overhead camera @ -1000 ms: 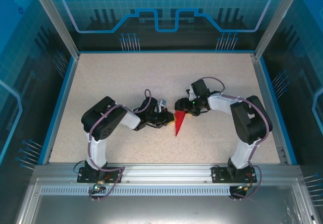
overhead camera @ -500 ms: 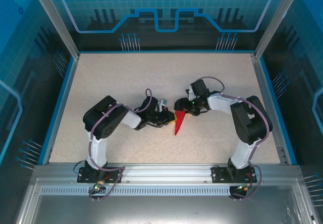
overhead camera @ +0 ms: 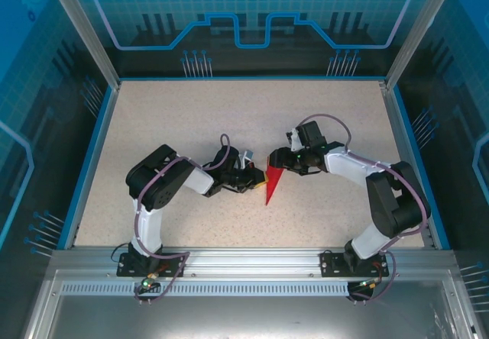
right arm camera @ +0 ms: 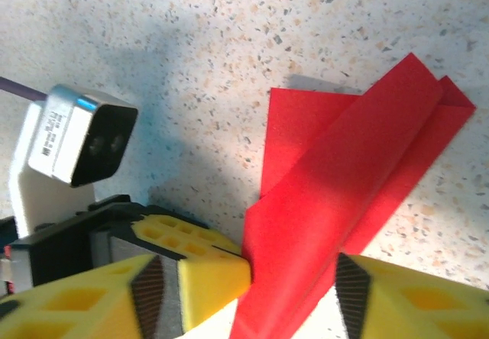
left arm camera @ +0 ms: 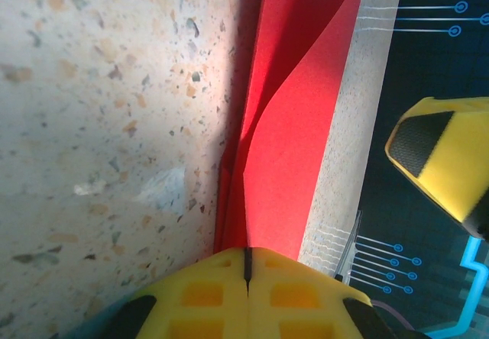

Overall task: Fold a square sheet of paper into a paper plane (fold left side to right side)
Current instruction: Fold the wing for the fifth time at the center of the table.

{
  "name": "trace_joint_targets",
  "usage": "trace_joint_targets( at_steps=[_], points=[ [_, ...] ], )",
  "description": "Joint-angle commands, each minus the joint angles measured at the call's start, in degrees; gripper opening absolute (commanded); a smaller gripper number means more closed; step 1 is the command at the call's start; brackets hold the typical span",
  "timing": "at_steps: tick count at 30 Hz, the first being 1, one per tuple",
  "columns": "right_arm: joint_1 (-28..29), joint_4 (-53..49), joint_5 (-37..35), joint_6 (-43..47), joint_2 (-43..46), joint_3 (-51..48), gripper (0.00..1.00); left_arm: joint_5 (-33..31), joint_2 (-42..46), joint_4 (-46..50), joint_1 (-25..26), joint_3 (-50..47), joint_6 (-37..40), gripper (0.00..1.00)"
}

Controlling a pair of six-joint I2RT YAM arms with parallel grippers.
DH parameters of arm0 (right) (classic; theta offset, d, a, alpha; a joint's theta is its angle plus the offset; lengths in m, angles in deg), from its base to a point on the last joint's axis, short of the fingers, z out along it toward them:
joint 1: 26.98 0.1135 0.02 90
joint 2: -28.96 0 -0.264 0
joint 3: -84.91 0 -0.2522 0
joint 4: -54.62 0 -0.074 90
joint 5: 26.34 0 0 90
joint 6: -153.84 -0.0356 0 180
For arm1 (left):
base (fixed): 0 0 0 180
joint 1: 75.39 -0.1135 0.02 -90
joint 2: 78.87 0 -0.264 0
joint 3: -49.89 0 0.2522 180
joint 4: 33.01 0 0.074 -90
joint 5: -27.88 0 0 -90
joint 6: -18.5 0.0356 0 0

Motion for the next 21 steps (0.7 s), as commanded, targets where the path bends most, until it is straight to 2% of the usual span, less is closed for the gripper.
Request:
trace_joint_targets(
  at_steps=[1, 6, 21],
  points=[
    [-0.2, 1.3, 3.3, 0.0, -0.5, -0.7, 0.55, -1.5, -2.9, 2.7, 0.1, 0.7, 1.7, 0.00],
    [1.2, 1.6, 4.1, 0.2, -3.0, 1.5, 0.54, -1.4, -3.0, 5.2, 0.7, 2.0, 3.1, 0.00],
    [2.0, -1.0, 0.0, 1.5, -8.5, 3.8, 0.51, -2.2, -3.8, 7.5, 1.0, 2.6, 3.4, 0.00]
  ],
)
